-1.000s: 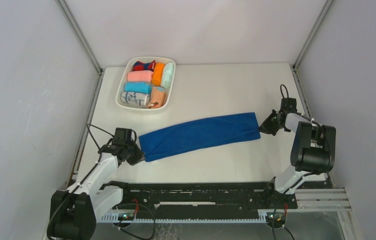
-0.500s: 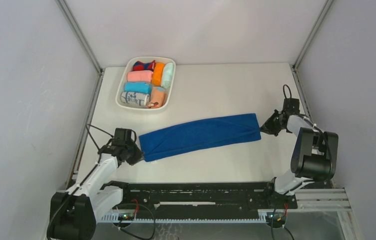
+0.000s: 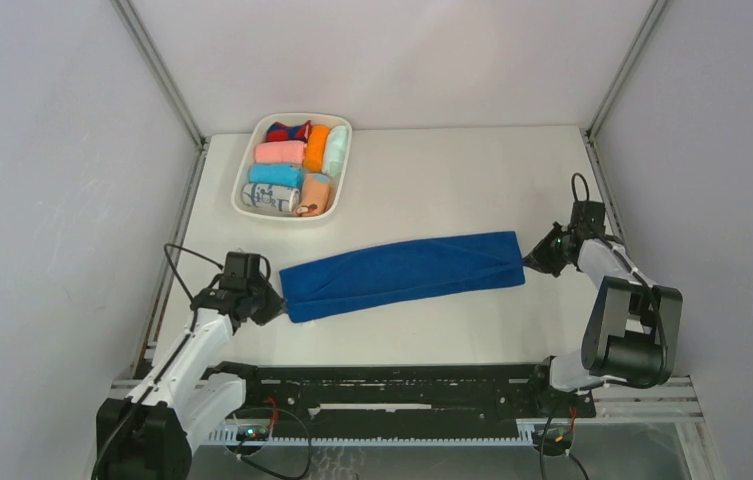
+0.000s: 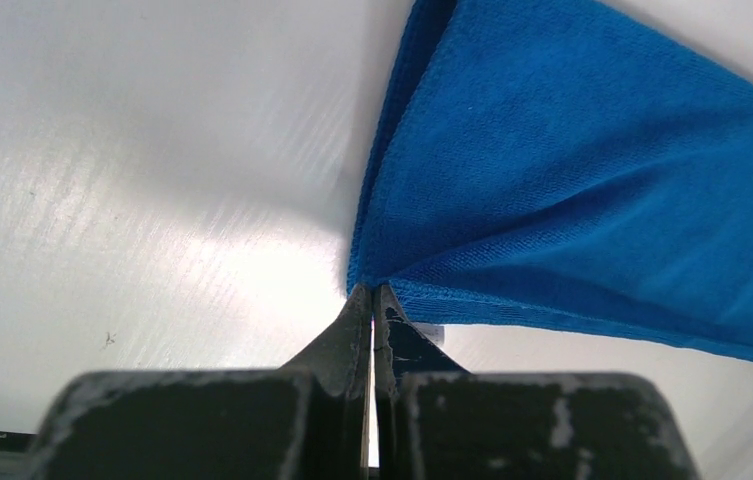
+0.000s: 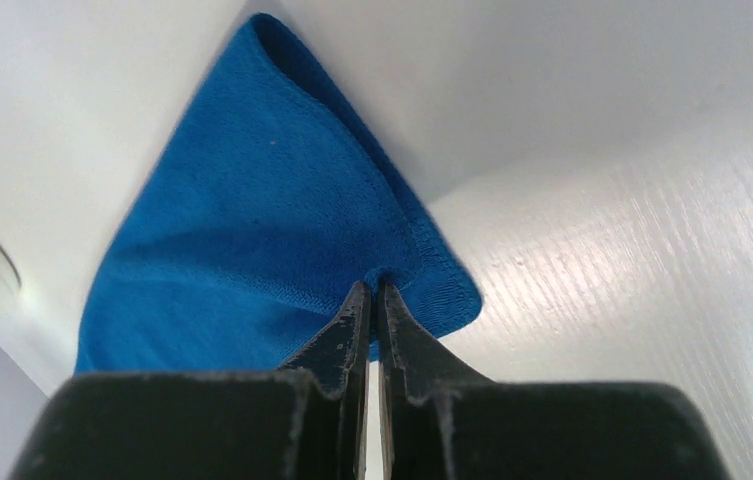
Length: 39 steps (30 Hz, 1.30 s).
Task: Roll the towels
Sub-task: Fold the towel at the center of the board.
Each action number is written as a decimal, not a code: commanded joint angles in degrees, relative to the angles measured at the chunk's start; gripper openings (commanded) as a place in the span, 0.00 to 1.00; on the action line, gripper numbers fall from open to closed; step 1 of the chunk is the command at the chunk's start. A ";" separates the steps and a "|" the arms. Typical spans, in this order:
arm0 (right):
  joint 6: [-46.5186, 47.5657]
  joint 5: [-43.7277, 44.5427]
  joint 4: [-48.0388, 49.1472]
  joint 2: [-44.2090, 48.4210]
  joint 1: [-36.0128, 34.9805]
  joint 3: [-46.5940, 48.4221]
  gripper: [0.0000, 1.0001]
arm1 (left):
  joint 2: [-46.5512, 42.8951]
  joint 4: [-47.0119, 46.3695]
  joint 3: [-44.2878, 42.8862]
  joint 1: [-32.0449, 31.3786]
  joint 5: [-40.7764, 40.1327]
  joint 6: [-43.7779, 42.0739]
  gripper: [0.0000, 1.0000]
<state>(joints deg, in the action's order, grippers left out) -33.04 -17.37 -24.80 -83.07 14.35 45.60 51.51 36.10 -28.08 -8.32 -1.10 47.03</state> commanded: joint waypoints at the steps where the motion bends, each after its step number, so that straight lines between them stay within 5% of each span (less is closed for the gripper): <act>1: 1.72 1.30 0.23 0.45 0.41 -2.80 0.00 | 1.08 -2.30 2.72 -0.47 -0.61 0.60 0.00; 6: 1.37 1.32 1.94 -2.40 0.67 -4.89 0.01 | 2.73 -3.21 3.77 -0.46 -0.59 0.70 0.06; 10: 1.74 2.01 1.79 -0.58 0.83 -5.51 0.21 | 0.07 -2.23 3.62 -0.45 -0.17 1.28 0.10; 16: 3.59 5.26 -1.91 7.11 0.86 -6.08 0.42 | -5.22 3.93 -0.48 -0.44 -2.23 0.95 0.34; 26: 6.95 3.30 -0.51 17.40 0.10 -5.86 0.50 | -4.20 5.53 -8.76 -0.41 -1.64 -1.33 0.49; 32: 7.76 -9.00 7.82 9.93 -1.65 -3.01 0.48 | 5.77 -2.11 -11.96 -0.42 2.26 -2.64 0.48; 39: 7.50 -10.11 11.34 -3.43 -3.43 4.65 0.52 | 20.58 -7.89 -16.97 -0.39 2.32 -4.37 0.34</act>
<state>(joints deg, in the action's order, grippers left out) -26.81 -24.75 -19.00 -81.62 11.64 45.06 67.16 33.50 -40.42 -8.51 0.69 44.91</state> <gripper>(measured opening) 0.517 0.366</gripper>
